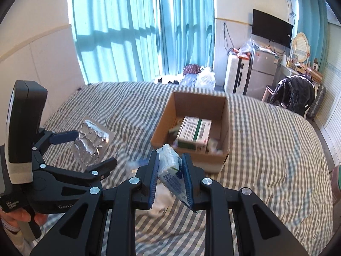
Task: Organize objects
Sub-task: 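Carry the packet and blister pack over the box and open both tools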
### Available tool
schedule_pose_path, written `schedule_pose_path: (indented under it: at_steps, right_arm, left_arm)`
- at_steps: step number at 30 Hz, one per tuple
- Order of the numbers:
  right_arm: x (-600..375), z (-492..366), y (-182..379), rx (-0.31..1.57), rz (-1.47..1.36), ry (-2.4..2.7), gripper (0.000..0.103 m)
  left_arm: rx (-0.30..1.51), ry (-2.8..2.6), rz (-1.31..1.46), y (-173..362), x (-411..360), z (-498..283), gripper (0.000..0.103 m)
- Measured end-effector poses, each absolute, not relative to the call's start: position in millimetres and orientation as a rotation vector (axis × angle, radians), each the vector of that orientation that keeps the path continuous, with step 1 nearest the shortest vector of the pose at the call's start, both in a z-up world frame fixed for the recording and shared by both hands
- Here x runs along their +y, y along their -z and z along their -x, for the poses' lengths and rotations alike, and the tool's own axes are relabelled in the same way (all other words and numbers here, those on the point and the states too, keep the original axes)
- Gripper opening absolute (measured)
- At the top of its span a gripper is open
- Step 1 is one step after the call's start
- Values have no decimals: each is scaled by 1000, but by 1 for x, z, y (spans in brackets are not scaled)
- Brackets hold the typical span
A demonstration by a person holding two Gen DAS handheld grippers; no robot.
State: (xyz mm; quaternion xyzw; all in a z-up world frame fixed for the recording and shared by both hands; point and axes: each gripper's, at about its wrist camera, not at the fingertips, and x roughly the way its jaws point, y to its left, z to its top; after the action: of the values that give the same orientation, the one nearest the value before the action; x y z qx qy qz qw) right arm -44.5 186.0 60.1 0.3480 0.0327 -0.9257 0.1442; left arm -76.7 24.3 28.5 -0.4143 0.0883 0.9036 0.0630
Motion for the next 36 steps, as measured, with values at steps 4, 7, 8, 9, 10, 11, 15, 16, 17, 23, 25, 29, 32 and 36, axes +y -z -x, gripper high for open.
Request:
schedule_pose_path:
  at_steps: [4,7,8,9,10,11,15,16,17,23,25,29,32,36]
  right_arm:
    - [196,74,-69,63,-977,2684,22]
    - [202,104,-72,52,-967,2698,22]
    - [204,111,-72,50,-965,2703,22]
    - [206,122,-71,44,-966,2707,22]
    - [207,131,-71,37,-965,2709,22]
    - [210,145,-69,20,-967,2711,22]
    - [215,187,-58,-16,-988,2706,22]
    - [218,197,-56,-35,-989,2707,22]
    - [220,210,-51,-60,-995,2703,22]
    - [228,267,-27,-93,-1032,2708,22]
    - [232,281,-20,-118,-1040,2702,22]
    - [237,298,-7,-141,-1051,2694,22]
    - [244,298,-1,-178,-1028,2678,22]
    - [247,294,3,-223,-1007,2662,25]
  left_arm:
    - [231,-2729,1250,-32,36,109,95]
    - [235,-2734,1244,-33,46,135,95]
    - [242,-2735,1242,-33,49,143,95]
    - [249,-2737,1238,-33,52,152,95]
    - [259,-2738,1234,-32,56,160,95]
    - [274,-2739,1228,-31,61,170,95]
    - [326,-2741,1222,-20,79,206,95]
    - [331,-2735,1231,-14,83,217,95]
    - [331,-2729,1239,-10,86,224,95]
    - [331,-2714,1260,18,99,266,95]
    - [327,-2722,1263,25,100,276,95]
    - [309,-2723,1260,35,101,287,95]
    - [291,-2729,1246,38,102,290,98]
    - [259,-2719,1256,40,98,286,103]
